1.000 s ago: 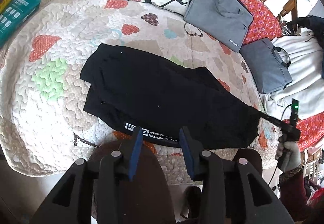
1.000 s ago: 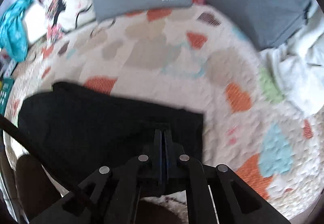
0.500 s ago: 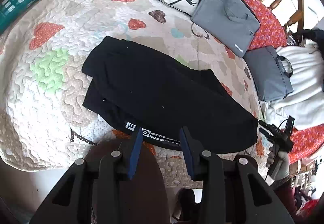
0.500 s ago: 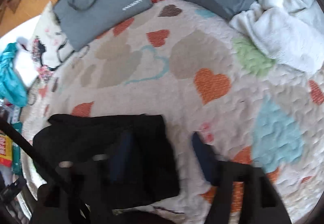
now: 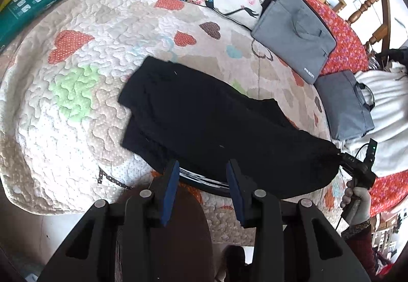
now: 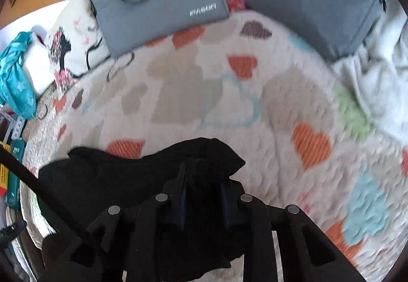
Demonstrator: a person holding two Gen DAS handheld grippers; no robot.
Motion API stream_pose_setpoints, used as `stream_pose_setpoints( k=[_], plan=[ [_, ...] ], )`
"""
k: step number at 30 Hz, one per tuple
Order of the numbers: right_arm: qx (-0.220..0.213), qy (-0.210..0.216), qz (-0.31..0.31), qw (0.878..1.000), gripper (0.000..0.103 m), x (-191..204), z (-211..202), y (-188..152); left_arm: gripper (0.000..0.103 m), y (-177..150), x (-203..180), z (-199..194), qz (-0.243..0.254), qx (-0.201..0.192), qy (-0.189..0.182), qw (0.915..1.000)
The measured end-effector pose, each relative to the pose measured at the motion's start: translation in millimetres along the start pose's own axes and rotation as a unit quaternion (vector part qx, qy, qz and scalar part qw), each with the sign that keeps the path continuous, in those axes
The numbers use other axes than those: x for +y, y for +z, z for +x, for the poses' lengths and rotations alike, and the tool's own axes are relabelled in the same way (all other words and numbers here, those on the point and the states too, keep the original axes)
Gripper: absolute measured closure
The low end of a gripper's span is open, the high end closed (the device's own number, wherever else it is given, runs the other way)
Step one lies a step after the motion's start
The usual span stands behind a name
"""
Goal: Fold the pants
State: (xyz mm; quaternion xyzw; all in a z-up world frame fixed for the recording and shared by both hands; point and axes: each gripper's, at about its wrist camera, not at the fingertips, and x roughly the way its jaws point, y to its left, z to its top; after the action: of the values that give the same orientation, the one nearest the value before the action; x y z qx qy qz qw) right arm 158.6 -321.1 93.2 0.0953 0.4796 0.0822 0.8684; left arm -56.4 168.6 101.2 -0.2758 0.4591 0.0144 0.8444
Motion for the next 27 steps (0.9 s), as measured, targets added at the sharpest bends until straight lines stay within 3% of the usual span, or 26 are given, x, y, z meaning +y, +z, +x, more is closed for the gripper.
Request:
stream_pose_setpoints(
  k=[4, 6, 8, 10, 12, 13, 15, 17, 20, 24, 27],
  plan=[
    [0.009, -0.025, 0.03, 0.999, 0.08, -24.1, 10.1, 5.5, 0.066, 1.0, 4.0, 0.9, -0.003, -0.002, 0.003, 1.0],
    [0.033, -0.026, 0.038, 0.998, 0.07, -37.5, 22.8, -2.4, 0.066, 1.9, 7.4, 4.2, -0.006, 0.001, 0.005, 1.0],
    [0.046, -0.046, 0.051, 0.997, 0.054, -50.5, 31.1, -11.8, 0.065, 2.6, 10.3, 7.7, -0.013, 0.004, 0.006, 0.9999],
    [0.035, -0.052, 0.078, 0.995, 0.051, -64.5, 26.3, -17.2, 0.065, 4.2, 13.6, 10.9, -0.018, 0.006, 0.006, 0.9998],
    [0.013, -0.094, 0.107, 0.99, 0.051, -78.7, 10.6, -18.2, 0.064, 5.9, 14.4, 13.5, -0.021, 0.005, 0.007, 0.9997],
    [-0.008, -0.128, 0.111, 0.986, 0.051, -80.2, -1.7, -17.5, 0.064, 6.8, 14.9, 14.2, -0.022, 0.004, 0.006, 0.9997],
    [-0.043, -0.138, 0.095, 0.985, 0.051, -68.8, -22.4, -13.3, 0.062, 7.6, 18.0, 16.2, -0.025, 0.0, 0.003, 0.9997],
    [-0.06, -0.095, 0.05, 0.992, 0.051, -34.2, -38.1, -10.6, 0.062, 6.8, 20.4, 18.3, -0.03, -0.001, 0.0, 0.9995],
    [-0.033, 0.003, -0.066, 0.997, 0.052, 48.2, -34.1, -20.6, 0.062, 3.9, 21.7, 23.0, -0.037, 0.002, -0.009, 0.9993],
    [0.049, 0.111, -0.194, 0.974, 0.062, 162.3, 3.2, -57.9, 0.062, -1.6, 20.5, 21.2, -0.03, 0.0, -0.013, 0.9995],
    [0.097, 0.181, -0.206, 0.957, 0.066, 222.3, 34.4, -78.4, 0.061, -3.3, 26.8, 14.4, -0.032, -0.006, -0.018, 0.9993]
  ],
)
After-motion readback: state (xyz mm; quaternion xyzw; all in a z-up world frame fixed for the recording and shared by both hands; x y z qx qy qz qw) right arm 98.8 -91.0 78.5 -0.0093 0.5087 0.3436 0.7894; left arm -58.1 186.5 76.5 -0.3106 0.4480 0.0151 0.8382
